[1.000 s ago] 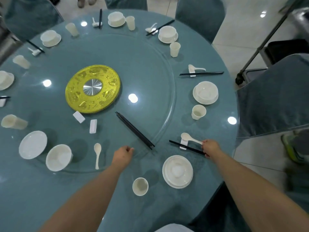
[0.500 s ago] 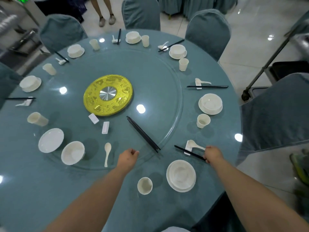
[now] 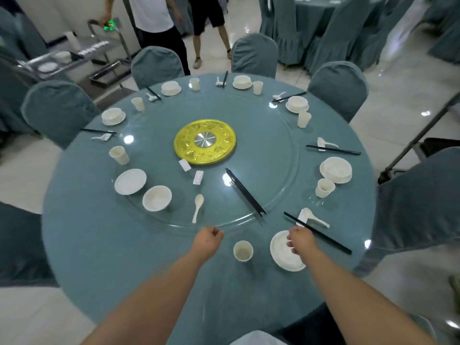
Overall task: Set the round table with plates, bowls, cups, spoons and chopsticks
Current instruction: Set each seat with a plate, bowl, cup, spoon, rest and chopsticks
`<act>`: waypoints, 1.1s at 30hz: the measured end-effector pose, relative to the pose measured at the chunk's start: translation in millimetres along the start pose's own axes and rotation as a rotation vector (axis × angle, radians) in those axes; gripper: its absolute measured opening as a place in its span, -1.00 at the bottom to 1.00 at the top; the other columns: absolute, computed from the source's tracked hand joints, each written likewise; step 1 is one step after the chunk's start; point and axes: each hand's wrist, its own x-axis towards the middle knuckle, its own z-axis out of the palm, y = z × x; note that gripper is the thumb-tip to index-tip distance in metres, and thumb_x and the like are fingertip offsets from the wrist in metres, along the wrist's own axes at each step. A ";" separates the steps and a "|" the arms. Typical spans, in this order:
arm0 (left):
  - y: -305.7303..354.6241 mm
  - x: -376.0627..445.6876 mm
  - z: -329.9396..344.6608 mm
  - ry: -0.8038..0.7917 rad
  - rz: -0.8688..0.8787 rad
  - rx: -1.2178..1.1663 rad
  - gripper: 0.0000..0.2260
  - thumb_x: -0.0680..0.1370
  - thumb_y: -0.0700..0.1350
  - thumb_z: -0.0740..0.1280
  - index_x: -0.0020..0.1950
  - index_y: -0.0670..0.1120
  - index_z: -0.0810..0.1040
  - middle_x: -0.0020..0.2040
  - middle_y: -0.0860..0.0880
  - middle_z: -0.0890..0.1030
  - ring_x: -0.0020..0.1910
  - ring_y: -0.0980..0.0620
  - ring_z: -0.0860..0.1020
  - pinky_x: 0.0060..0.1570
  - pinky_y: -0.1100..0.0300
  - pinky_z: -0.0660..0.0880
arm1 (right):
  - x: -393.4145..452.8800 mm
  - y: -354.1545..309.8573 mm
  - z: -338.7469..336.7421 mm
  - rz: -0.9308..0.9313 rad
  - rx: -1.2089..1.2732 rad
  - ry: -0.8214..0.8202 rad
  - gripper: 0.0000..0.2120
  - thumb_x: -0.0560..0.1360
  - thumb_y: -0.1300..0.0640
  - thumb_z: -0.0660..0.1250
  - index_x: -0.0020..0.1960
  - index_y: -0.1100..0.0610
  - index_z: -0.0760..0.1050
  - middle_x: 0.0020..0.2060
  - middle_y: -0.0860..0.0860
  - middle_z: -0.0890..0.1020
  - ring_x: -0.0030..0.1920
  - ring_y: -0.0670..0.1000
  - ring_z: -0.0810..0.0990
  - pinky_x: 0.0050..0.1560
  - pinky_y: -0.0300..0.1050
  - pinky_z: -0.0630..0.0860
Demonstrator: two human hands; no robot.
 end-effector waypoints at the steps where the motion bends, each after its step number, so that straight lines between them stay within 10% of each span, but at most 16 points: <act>1: -8.8 -10.9 -2.8 -0.002 0.005 -0.005 -0.80 0.59 -0.03 0.27 -0.15 -0.12 0.49 -0.20 -0.08 0.53 -0.17 -0.03 0.50 -0.16 0.17 0.37 | -13.3 5.3 9.2 -0.013 -0.023 -0.001 -0.86 0.61 0.21 0.14 -0.02 0.13 0.47 -0.32 0.05 0.50 -0.43 0.01 0.45 -0.40 -0.24 0.25; 14: -104.6 -141.9 -13.1 -0.100 -0.075 -0.548 -0.81 0.64 -0.05 0.19 -0.14 -0.07 0.44 -0.18 -0.09 0.50 -0.34 0.06 0.42 -0.39 0.25 0.33 | -160.6 109.1 114.8 -0.100 -0.041 -0.081 -0.85 0.61 0.23 0.14 -0.09 0.13 0.44 -0.26 0.08 0.50 -0.39 -0.01 0.44 -0.42 -0.18 0.26; 33: -219.2 -252.2 -48.0 0.213 -0.307 -0.766 -0.80 0.61 0.02 0.22 -0.02 -0.08 0.54 -0.01 -0.05 0.64 -0.16 0.02 0.59 -0.22 0.19 0.46 | -271.3 147.3 219.4 -0.148 -0.114 -0.455 -0.90 0.60 0.15 0.23 -0.04 0.12 0.50 -0.21 0.07 0.56 -0.35 -0.02 0.48 -0.43 -0.18 0.31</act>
